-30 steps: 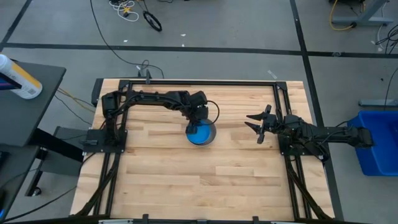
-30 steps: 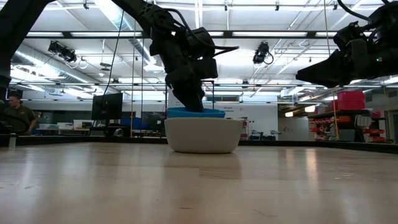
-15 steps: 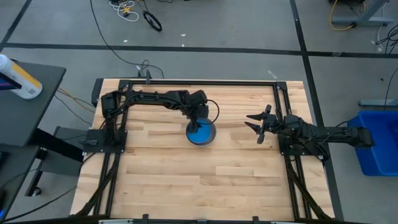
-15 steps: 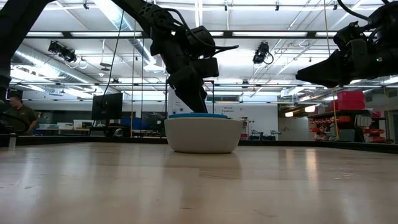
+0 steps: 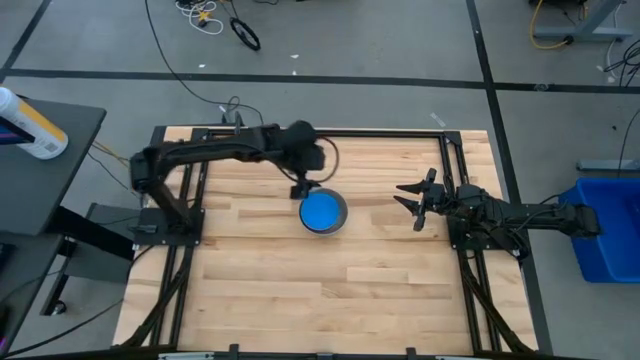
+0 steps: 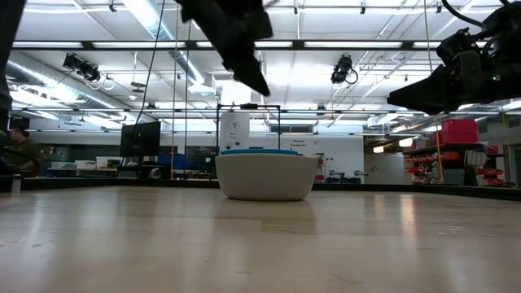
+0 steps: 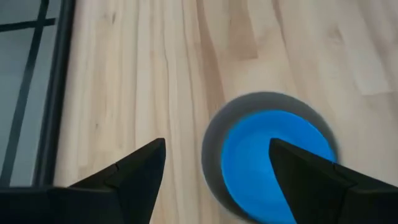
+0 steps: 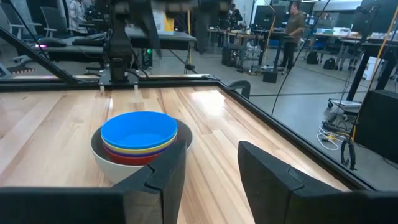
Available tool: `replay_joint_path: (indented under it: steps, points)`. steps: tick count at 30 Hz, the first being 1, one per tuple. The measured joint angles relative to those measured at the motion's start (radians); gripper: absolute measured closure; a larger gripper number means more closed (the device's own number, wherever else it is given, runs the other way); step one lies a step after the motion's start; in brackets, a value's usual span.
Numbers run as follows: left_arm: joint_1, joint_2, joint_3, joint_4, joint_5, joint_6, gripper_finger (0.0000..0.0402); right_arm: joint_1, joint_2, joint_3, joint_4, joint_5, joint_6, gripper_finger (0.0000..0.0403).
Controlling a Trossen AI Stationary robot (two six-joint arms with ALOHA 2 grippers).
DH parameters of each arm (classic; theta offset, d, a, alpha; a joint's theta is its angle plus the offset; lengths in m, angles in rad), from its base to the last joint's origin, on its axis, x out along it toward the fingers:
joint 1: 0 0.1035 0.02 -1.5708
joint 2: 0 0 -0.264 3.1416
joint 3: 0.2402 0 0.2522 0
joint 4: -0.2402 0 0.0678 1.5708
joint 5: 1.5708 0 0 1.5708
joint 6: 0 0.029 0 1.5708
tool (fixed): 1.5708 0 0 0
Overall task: Nest bowls inside each other
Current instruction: Return to Home Position
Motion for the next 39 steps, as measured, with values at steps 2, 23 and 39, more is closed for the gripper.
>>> replay_joint_path:
  steps: [2,23,39]
  points:
    - [0.000,-0.064,-0.004,-0.050,0.000,-0.017,0.0109,0.000,0.000,0.000,0.000,0.000,0.000,0.0245]
    - [-0.003,-0.922,-0.432,-0.115,-0.010,-0.187,0.0120,0.000,0.001,0.000,0.029,0.000,0.000,0.0248]
    - [-0.004,-1.575,-1.102,0.413,0.271,-0.480,0.0118,0.001,0.002,0.000,0.000,-0.113,0.142,0.0244]
